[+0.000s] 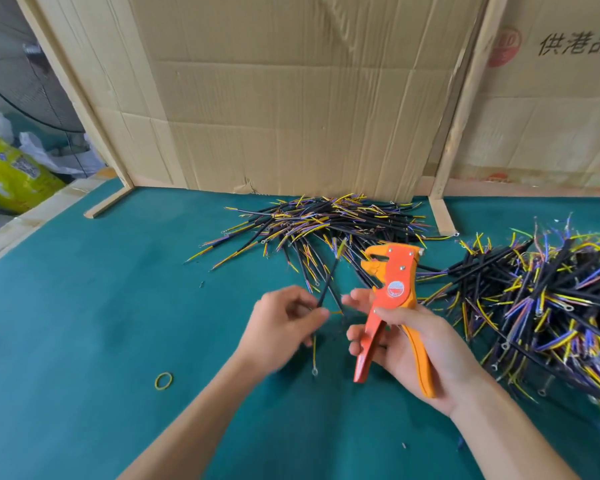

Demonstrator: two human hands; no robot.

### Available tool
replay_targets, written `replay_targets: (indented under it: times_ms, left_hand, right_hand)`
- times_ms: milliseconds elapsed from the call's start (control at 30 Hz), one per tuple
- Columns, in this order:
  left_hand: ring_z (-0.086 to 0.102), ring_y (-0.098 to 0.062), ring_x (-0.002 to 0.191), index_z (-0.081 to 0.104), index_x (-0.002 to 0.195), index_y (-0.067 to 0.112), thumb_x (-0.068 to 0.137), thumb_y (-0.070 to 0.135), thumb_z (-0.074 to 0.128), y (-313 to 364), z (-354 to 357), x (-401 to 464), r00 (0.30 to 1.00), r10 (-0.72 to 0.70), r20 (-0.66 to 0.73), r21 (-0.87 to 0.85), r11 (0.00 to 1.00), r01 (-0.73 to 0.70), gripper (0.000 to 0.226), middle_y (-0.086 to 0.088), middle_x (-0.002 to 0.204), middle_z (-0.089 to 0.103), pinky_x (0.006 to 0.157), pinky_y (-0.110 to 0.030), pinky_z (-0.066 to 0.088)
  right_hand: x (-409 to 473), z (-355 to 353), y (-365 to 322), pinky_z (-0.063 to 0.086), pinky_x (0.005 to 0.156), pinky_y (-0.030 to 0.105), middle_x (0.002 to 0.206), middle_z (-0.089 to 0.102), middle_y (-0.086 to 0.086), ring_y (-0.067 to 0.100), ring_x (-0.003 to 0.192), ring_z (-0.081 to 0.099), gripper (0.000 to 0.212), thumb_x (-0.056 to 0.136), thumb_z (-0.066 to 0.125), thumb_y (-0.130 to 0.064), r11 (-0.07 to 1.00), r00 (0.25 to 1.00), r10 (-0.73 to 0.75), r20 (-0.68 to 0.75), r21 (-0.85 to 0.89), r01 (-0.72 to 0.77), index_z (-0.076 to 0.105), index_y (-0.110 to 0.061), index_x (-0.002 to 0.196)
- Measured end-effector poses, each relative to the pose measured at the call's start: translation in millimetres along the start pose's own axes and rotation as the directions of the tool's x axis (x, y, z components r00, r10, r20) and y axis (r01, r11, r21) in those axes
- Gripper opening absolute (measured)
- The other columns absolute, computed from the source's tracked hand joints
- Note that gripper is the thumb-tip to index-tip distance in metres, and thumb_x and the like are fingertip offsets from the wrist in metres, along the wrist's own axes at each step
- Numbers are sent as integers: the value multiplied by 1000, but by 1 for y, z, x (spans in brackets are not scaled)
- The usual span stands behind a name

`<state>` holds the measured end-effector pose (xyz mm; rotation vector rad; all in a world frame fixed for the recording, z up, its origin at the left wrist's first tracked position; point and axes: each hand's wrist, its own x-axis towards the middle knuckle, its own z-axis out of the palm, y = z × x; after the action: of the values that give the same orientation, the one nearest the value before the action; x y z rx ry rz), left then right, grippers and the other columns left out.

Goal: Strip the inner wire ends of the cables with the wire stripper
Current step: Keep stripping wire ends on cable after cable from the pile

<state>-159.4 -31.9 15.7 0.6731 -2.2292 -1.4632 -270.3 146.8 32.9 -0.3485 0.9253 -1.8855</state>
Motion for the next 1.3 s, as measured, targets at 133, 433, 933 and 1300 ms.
replay_targets:
  times_ms: [133,433,933,1300]
  left_hand:
    - [50,-11,56,66,81,23,82,29,78,-7,18,-22,995,97,-12,91,991,-96,14,0,69,66,62,-35,49]
    - [46,-6,54,66,80,25,79,22,85,-9,17,-20,990,134,-41,86,988,-130,20,8,65,62,57,-19,43]
    - [57,-7,60,74,101,20,96,23,68,2,9,-11,996,61,60,-281,959,-42,9,1,73,75,60,-14,44]
    - [52,-9,59,78,101,20,88,9,73,5,3,-9,1000,13,22,-553,833,2,18,-4,64,49,48,-14,32]
  right_hand:
    - [2,-8,-8,56,70,42,120,67,23,36,81,65,47,79,68,-4,994,996,-84,6,-65,84,68,1,126]
    - [5,-20,-14,52,75,43,126,64,15,34,82,64,52,82,64,-12,990,996,-93,-19,-111,90,64,-2,133]
    - [5,-9,-4,53,73,42,117,63,24,34,82,62,67,74,82,-21,986,994,19,105,-168,-1,62,-1,135]
    - [5,1,4,53,75,46,148,54,16,36,84,65,59,80,70,-14,987,983,54,173,-155,-27,59,-1,137]
